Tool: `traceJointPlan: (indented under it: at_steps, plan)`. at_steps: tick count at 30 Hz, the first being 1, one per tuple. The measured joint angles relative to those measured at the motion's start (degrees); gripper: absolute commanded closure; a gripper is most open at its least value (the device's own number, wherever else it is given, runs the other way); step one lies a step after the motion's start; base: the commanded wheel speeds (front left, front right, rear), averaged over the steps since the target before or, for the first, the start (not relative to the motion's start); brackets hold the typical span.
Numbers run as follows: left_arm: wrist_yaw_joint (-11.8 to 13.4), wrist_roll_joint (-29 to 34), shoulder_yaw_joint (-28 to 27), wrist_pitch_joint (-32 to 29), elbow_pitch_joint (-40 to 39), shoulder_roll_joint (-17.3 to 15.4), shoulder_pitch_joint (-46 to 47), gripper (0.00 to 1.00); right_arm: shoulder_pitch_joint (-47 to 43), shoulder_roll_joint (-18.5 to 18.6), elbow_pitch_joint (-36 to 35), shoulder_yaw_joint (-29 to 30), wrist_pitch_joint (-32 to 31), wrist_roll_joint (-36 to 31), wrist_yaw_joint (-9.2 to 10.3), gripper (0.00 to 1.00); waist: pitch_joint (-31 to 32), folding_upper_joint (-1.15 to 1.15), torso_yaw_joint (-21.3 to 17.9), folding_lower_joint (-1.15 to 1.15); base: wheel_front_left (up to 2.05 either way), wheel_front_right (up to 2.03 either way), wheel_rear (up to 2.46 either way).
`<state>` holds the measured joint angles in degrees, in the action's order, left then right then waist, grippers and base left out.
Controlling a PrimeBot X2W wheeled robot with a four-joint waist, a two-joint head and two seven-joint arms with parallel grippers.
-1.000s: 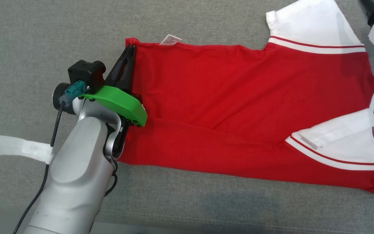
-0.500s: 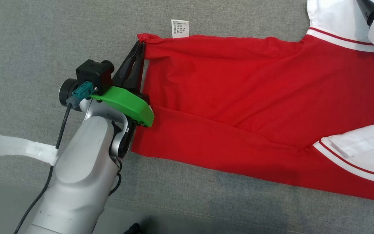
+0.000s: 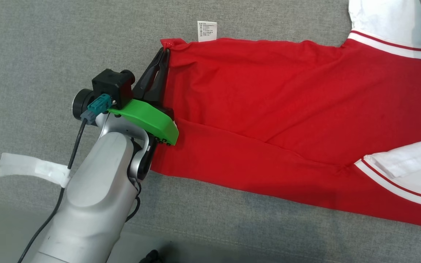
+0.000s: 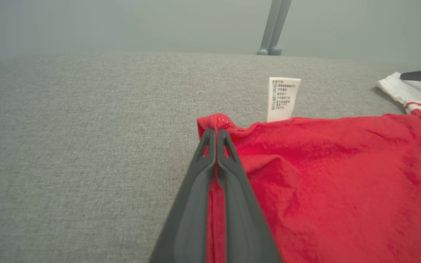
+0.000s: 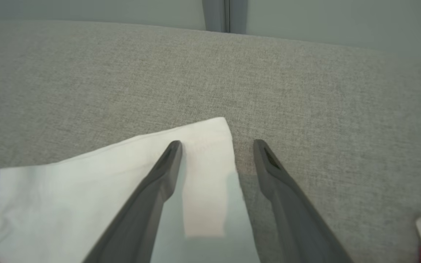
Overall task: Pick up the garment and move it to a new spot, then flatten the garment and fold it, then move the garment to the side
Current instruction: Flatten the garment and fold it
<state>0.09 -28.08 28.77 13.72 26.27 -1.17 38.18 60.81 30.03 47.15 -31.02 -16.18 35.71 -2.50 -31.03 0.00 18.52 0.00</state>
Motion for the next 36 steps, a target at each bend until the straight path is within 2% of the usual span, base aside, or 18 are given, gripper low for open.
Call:
traceJointPlan:
  at_steps: [2,3,5,6,11,13,14,28,36]
  plan:
    - [0.0,0.0,0.4,0.0,-0.1,0.0,0.0,1.0,0.0,-0.3,0.8,-0.1,0.0,0.0,-0.01,0.01,0.0,0.0,0.1,0.0,0.0,0.0,0.0]
    - [0.2,-0.2,0.5,0.0,-0.2,0.0,0.0,1.0,0.1,-0.5,1.1,0.0,0.0,0.0,-0.02,0.11,0.0,0.0,0.1,0.0,0.0,0.0,0.0]
    - [0.2,-0.6,0.8,0.0,-0.2,0.0,0.0,1.0,0.3,-0.8,1.7,0.0,0.0,0.0,-0.19,0.47,0.1,0.0,0.2,0.0,0.0,0.0,0.0]
    - [0.3,-0.6,0.8,0.0,-0.3,0.0,0.0,1.0,0.5,-0.9,2.0,-0.1,0.0,0.0,-0.32,0.53,0.1,0.0,0.2,0.0,0.0,0.0,0.0]
    - [0.9,-0.7,1.1,0.0,-0.2,0.0,0.0,1.0,1.0,-1.4,3.0,-0.9,0.1,0.0,-1.48,0.71,0.2,0.0,0.3,0.0,0.0,0.0,0.0]
    - [1.0,-0.9,1.2,0.0,-0.2,0.0,0.0,1.0,1.1,-1.4,3.5,-1.3,0.5,0.0,-2.03,0.93,0.3,0.0,0.2,0.0,0.0,0.0,0.0]
    - [1.0,-1.0,1.2,0.0,-0.2,0.0,0.0,1.0,1.1,-1.5,3.5,-1.5,0.6,-0.1,-2.05,1.0,0.3,0.0,0.2,0.0,0.0,0.0,0.0]
    - [2.0,-2.6,-1.5,0.2,2.4,-0.1,0.0,1.0,1.5,-3.7,4.0,-3.0,8.7,-1.1,-3.55,1.0,1.4,0.0,-2.2,0.0,0.0,0.0,0.0]
    - [2.5,-2.6,-3.0,0.5,4.7,-2.7,0.0,1.0,-1.0,-5.2,2.7,-3.0,16.4,-0.6,-4.05,1.0,3.4,0.0,-5.1,0.0,0.0,0.0,0.0]
